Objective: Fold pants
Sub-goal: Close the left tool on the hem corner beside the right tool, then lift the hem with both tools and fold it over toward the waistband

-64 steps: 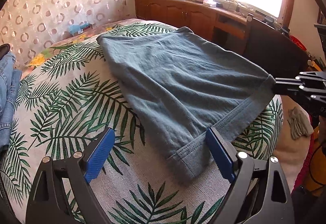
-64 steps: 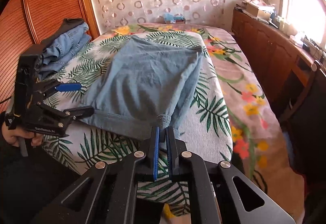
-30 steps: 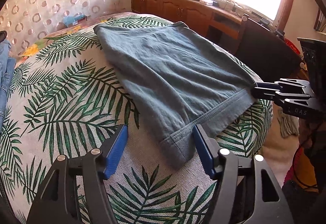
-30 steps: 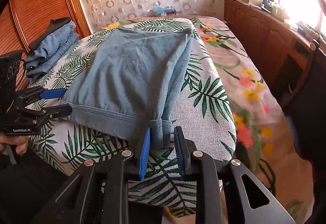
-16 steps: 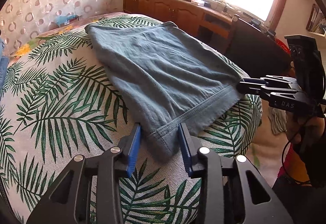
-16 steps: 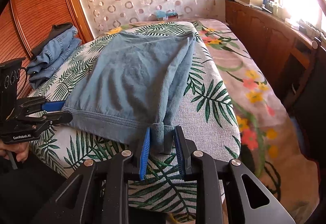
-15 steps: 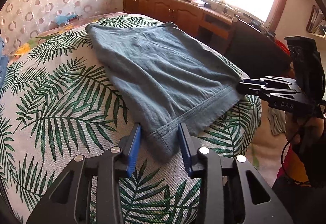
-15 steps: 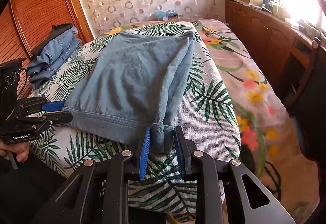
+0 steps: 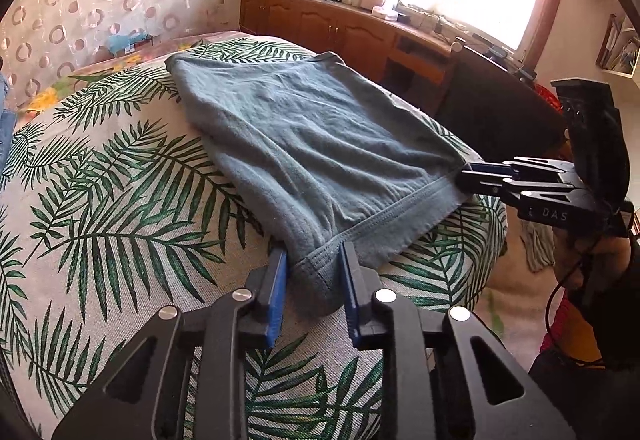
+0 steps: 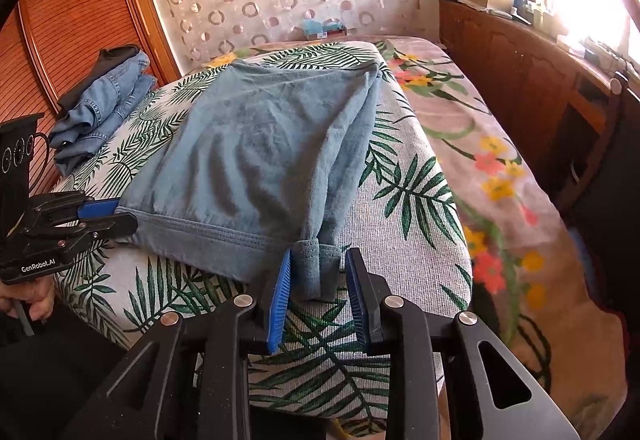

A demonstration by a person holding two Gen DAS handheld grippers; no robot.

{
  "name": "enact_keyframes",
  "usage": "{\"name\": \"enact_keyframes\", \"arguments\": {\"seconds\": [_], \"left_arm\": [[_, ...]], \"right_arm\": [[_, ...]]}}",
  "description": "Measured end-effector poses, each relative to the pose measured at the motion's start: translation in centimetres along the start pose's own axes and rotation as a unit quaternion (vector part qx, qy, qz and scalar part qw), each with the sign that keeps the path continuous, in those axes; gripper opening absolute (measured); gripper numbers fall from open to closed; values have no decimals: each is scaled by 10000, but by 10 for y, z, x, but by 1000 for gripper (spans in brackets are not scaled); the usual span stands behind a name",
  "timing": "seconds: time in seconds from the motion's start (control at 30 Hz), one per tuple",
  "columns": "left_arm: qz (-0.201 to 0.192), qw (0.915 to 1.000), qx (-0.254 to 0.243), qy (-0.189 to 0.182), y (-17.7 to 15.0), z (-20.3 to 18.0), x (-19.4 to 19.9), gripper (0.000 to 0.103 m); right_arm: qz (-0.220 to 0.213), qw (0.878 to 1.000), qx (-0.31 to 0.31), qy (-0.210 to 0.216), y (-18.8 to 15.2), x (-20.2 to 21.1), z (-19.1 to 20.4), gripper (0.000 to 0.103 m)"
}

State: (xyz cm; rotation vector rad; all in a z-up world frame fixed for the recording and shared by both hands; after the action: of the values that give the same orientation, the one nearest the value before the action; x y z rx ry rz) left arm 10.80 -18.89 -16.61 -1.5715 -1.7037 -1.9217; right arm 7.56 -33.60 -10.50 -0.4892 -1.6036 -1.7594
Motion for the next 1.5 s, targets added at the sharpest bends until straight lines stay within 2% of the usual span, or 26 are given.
{"name": "enact_keyframes", "arguments": {"seconds": [0.27, 0.37, 0.5, 0.6, 0.73, 1.07, 1.5], "left_arm": [[76, 9999, -44, 76, -1, 0, -3, 25], [149, 9998, 3, 122, -2, 3, -6, 32], [155, 9998, 24, 101, -3, 5, -5, 32], [96, 9998, -132, 88, -4, 1, -3, 21], [-42, 9998, -217, -6, 0, -4, 10, 17], [-356, 9993, -104, -24, 11, 1, 42, 14], [-785, 9967, -156, -103, 25, -7, 82, 12]], "right_arm": [[8, 10000, 88, 7, 0, 0, 4, 16], [-17, 10000, 64, 31, 0, 1, 4, 15], [-53, 10000, 49, 46, -1, 1, 4, 14], [-116, 9999, 11, 119, -1, 2, 5, 13], [-145, 9996, -21, 236, -3, 5, 7, 12], [-207, 9979, 111, 604, 5, 26, 27, 11], [-557, 9950, 234, 795, 19, 61, 34, 11]]}}
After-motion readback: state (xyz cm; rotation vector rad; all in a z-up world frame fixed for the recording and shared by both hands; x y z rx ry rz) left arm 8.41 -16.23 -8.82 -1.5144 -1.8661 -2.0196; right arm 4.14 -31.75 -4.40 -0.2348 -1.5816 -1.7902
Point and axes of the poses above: each gripper's, at about its wrist camera, not at the fingertips, and x roughly against the way its jaws point, z to its left, y to its top, the point moved 9 cm from there along -x, roughly the way its jaws point
